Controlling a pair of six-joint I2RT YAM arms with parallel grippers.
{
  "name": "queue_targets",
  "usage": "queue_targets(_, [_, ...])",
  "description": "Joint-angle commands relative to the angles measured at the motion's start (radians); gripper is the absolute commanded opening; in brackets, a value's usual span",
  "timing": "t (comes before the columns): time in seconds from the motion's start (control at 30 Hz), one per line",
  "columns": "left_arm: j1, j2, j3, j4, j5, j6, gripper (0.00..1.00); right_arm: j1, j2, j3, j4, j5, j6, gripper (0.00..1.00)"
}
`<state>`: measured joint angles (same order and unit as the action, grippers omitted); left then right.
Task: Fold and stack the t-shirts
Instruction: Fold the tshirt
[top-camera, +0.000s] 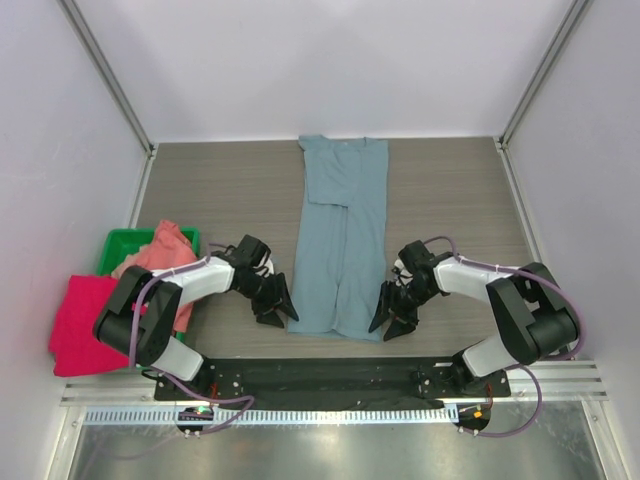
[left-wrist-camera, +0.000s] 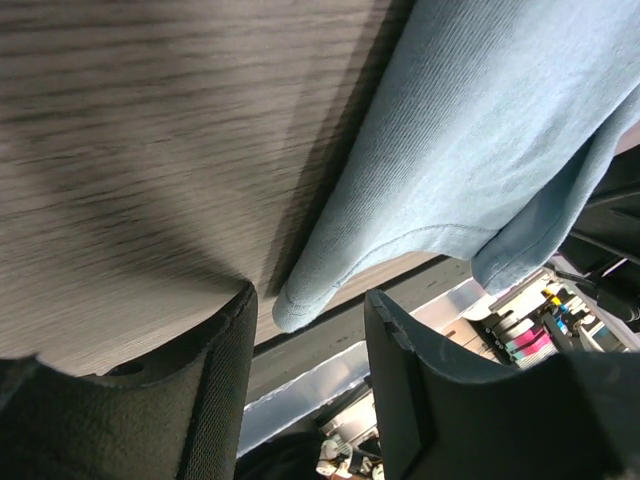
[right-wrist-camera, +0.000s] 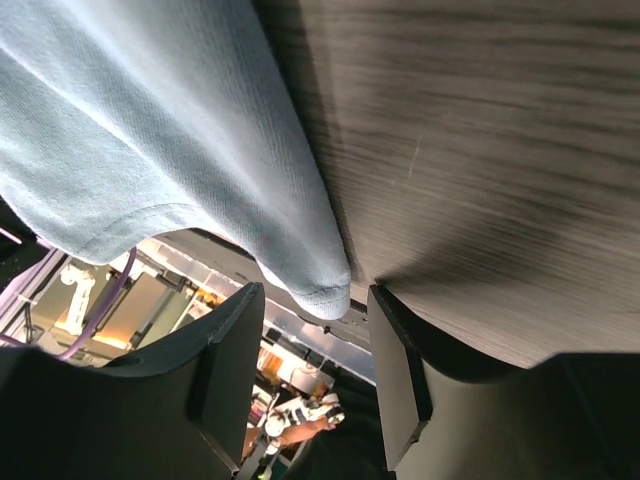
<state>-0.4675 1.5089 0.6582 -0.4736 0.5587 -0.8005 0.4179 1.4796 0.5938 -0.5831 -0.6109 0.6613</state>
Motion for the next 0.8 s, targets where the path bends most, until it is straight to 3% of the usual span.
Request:
queue_targets(0.0, [-0.010, -0.012, -0.028, 0.004, -0.042, 0.024, 0.49, 0.016, 0.031, -0.003, 0.042, 0.051, 0.003, 0.52])
queue_targets(0.17, [-0.011, 0.000, -0.038, 0.023, -0.037, 0.018, 0.42, 0.018, 0.038, -0.015, 0.055, 0.053, 0.003, 0.45])
queue_targets(0.33, [-0.013, 0.020, -0.034, 0.049, -0.017, 0.007, 0.29, 0.016, 0.027, -0.029, 0.081, 0.036, 0.003, 0.28])
queue_targets(0.37, [-0.011, 0.019, -0.031, 0.052, -0.016, 0.006, 0.24, 0.016, 0.016, -0.032, 0.083, 0.031, 0.004, 0.27])
queue_targets(0.4, [-0.013, 0.019, -0.032, 0.049, -0.016, 0.009, 0.06, 0.015, 0.010, -0.037, 0.088, 0.030, 0.004, 0.26])
queue_targets(0.43, [-0.013, 0.011, -0.031, 0.035, -0.034, 0.007, 0.00, 0.006, 0.002, -0.043, 0.086, 0.030, 0.006, 0.21])
queue_targets(0.47, [-0.011, 0.007, -0.031, 0.027, -0.043, 0.009, 0.00, 0.001, -0.017, -0.046, 0.086, 0.030, 0.004, 0.06])
queue_targets(0.5, [-0.010, -0.002, -0.034, 0.018, -0.054, 0.009, 0.00, -0.004, -0.030, -0.048, 0.071, 0.043, 0.001, 0.02])
queue_targets(0.77, [0.030, -0.032, -0.042, -0.010, -0.091, 0.032, 0.00, -0.025, -0.127, -0.078, 0.000, 0.086, -0.022, 0.02])
